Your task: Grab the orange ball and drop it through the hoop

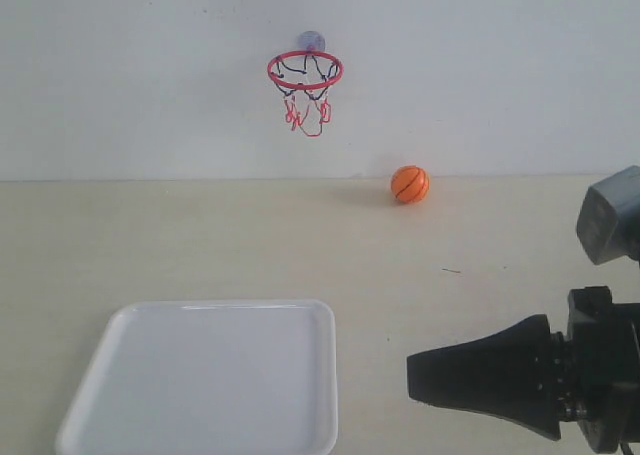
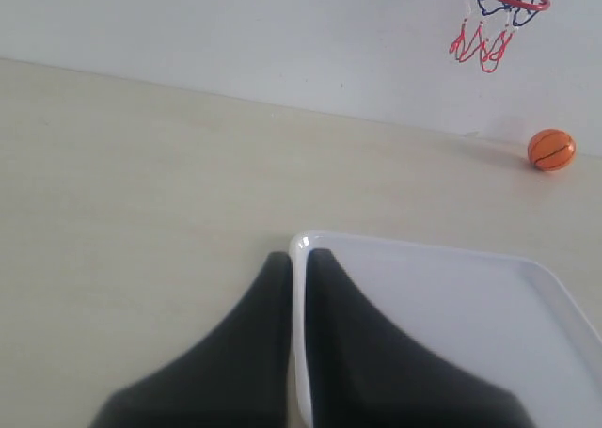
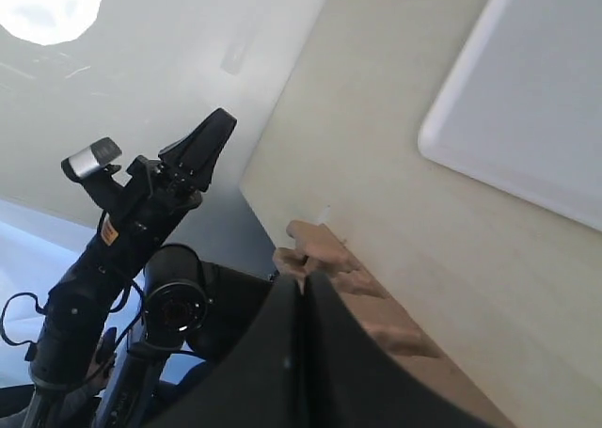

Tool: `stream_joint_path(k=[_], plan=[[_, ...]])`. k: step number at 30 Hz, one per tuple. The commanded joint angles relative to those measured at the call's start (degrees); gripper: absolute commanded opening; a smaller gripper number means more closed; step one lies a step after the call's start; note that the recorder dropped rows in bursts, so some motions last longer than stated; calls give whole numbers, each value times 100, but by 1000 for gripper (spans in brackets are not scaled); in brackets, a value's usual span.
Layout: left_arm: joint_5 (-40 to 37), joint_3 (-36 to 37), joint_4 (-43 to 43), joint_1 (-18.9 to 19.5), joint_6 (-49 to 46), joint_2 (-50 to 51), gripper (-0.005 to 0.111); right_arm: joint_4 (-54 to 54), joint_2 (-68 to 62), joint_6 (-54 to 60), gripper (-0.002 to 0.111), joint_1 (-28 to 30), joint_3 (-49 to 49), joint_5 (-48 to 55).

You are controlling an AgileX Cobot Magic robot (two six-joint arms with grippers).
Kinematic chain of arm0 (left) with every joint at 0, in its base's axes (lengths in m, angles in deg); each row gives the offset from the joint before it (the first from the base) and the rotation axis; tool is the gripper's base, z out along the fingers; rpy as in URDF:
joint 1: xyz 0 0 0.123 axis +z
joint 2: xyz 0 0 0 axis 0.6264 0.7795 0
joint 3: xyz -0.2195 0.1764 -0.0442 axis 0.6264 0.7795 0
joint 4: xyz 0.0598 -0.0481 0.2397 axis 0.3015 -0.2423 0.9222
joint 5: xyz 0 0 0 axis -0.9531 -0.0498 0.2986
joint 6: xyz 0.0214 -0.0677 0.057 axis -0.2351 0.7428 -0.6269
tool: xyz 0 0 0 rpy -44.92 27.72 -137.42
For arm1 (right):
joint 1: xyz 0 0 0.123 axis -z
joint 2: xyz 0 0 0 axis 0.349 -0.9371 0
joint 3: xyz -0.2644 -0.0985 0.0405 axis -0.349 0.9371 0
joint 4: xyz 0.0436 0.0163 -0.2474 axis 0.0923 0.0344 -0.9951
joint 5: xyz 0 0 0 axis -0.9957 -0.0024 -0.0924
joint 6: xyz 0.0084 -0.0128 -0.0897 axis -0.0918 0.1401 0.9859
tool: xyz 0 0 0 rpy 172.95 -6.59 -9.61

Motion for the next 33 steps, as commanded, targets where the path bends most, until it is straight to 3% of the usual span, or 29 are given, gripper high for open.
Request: stream_joint_path(k=[1,6,14,21,33], plan=[[-14,17,22,11,34,-16,4,-38,21,-1,0,-12,33,75],[-14,17,22,11,34,-16,4,-160,392,87,0,-12,180,75],[-14,17,22,11,34,-16,4,-96,2778,2,0,-64,890,-2177],[-14,17,22,11,34,-16,4,-70,4771,43,0,-64,1535,-3180],[-14,17,22,11,34,-16,4,521,5770,-493,0,-64,2267,-4552]])
